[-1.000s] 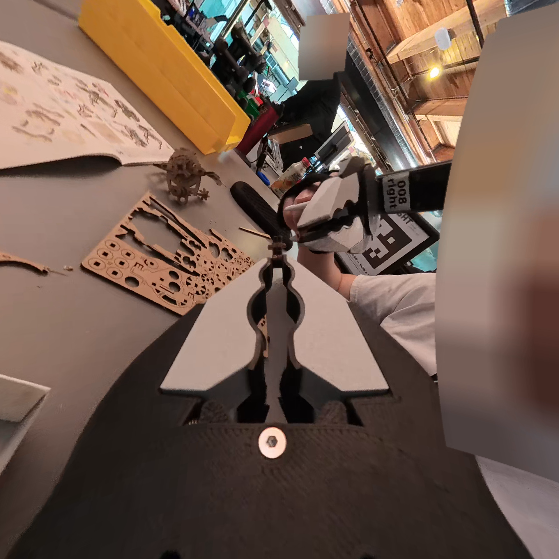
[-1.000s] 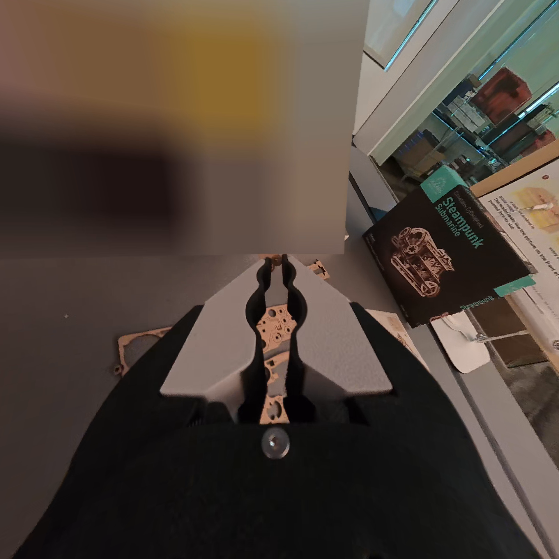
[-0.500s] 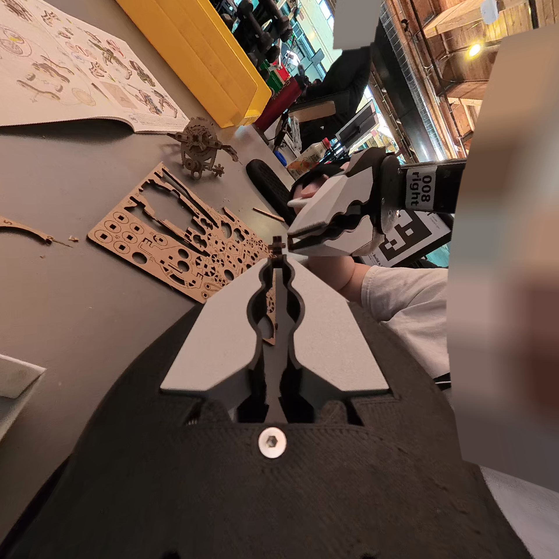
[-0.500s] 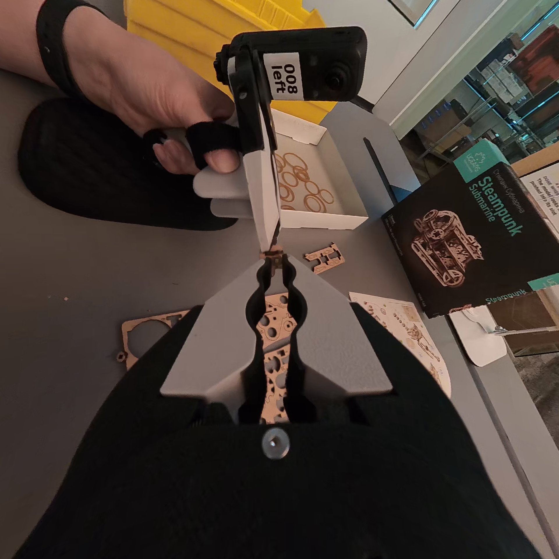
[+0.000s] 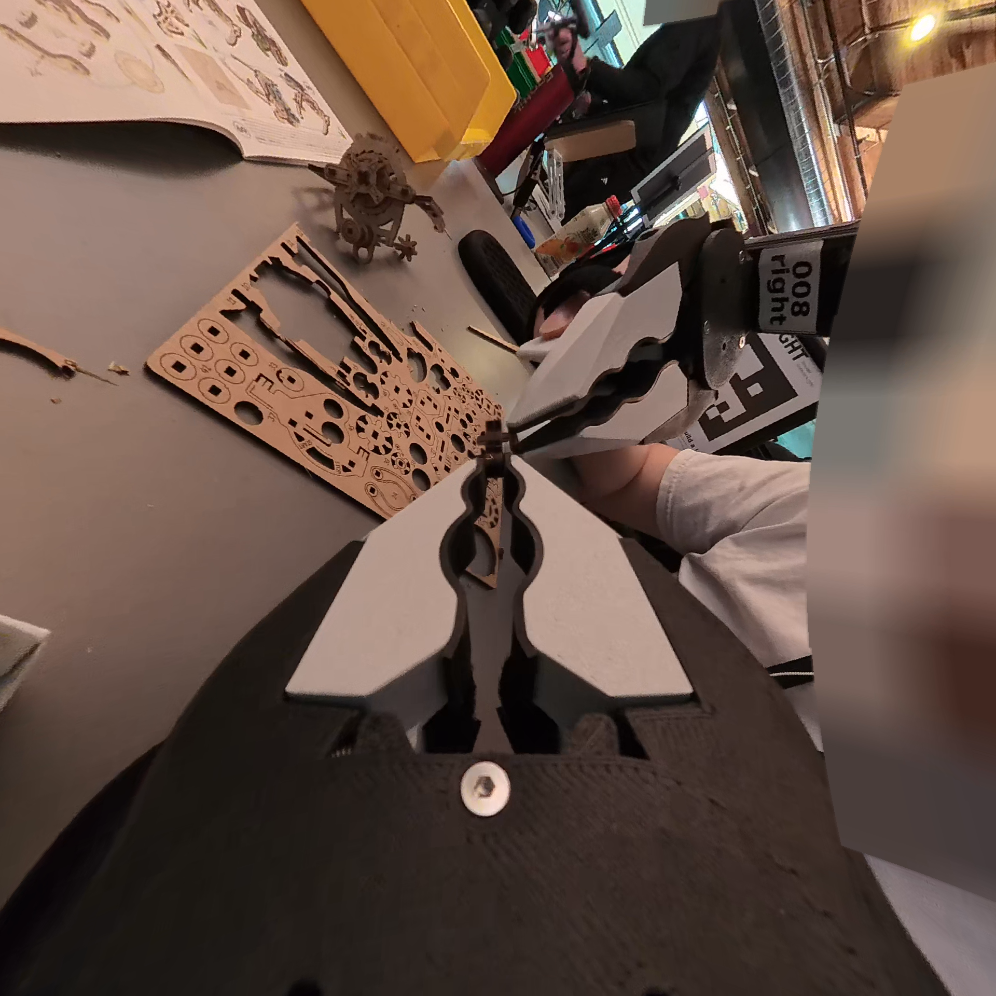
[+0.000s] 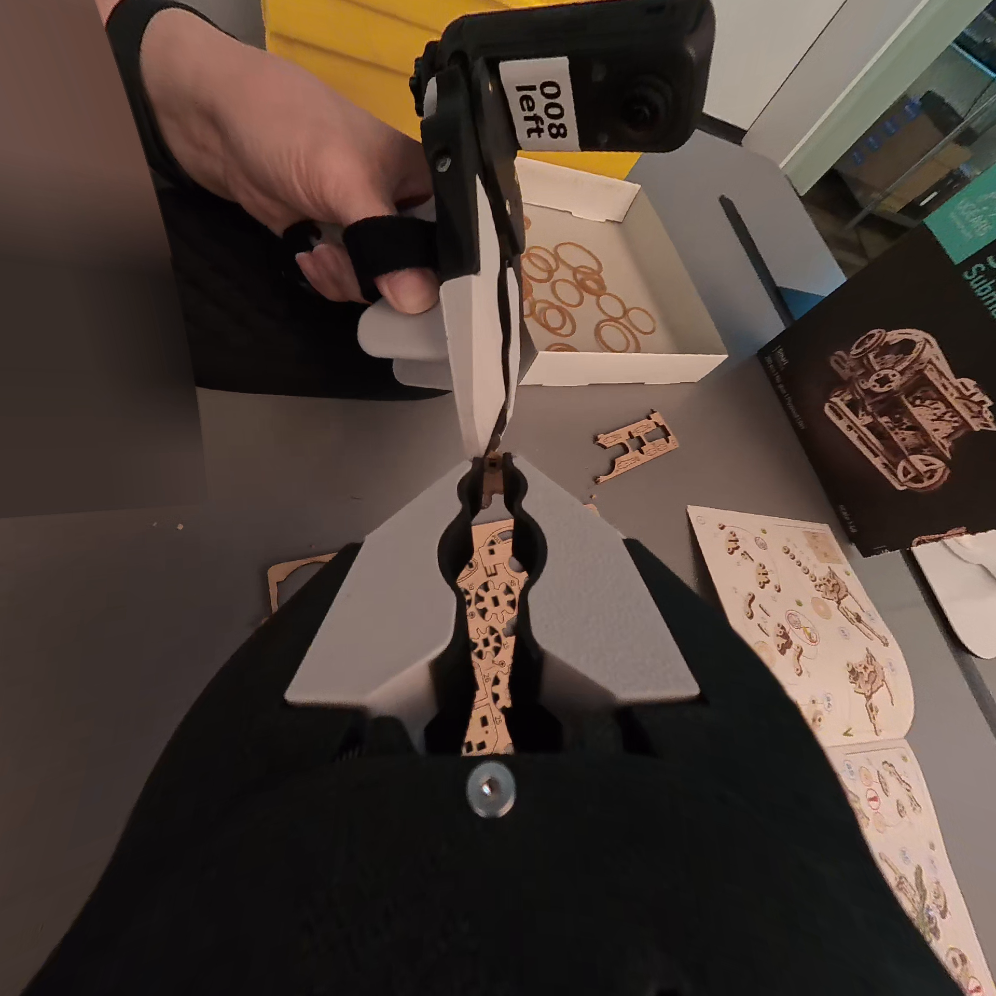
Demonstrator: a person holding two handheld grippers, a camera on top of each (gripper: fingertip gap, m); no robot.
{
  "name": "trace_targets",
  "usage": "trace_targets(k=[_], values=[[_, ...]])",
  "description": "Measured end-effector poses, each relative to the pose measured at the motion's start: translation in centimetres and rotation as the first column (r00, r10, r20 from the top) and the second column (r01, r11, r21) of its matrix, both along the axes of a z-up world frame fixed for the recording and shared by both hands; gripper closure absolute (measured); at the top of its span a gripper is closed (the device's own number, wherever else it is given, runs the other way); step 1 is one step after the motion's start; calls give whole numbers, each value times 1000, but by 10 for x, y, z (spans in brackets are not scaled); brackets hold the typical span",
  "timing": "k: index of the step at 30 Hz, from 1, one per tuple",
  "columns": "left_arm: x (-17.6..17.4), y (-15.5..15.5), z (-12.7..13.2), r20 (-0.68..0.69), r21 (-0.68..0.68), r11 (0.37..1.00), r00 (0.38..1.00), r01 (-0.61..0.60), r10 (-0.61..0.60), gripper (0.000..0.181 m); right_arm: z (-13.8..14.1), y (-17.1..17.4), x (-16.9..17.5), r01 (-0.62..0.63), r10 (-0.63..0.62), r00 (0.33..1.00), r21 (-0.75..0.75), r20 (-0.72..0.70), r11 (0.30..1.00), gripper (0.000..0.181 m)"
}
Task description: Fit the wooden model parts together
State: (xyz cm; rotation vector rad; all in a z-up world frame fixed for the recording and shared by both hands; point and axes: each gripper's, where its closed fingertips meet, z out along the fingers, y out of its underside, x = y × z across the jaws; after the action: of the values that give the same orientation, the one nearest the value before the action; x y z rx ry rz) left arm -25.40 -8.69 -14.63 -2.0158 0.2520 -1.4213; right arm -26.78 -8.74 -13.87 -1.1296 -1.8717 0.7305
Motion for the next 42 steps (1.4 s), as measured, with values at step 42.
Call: trace_targets(k=[42], values=[[9,-7,15,-47,157,986,997,65,-58,177,13,-5,10,-37,34,999,-139,-26,990,176]])
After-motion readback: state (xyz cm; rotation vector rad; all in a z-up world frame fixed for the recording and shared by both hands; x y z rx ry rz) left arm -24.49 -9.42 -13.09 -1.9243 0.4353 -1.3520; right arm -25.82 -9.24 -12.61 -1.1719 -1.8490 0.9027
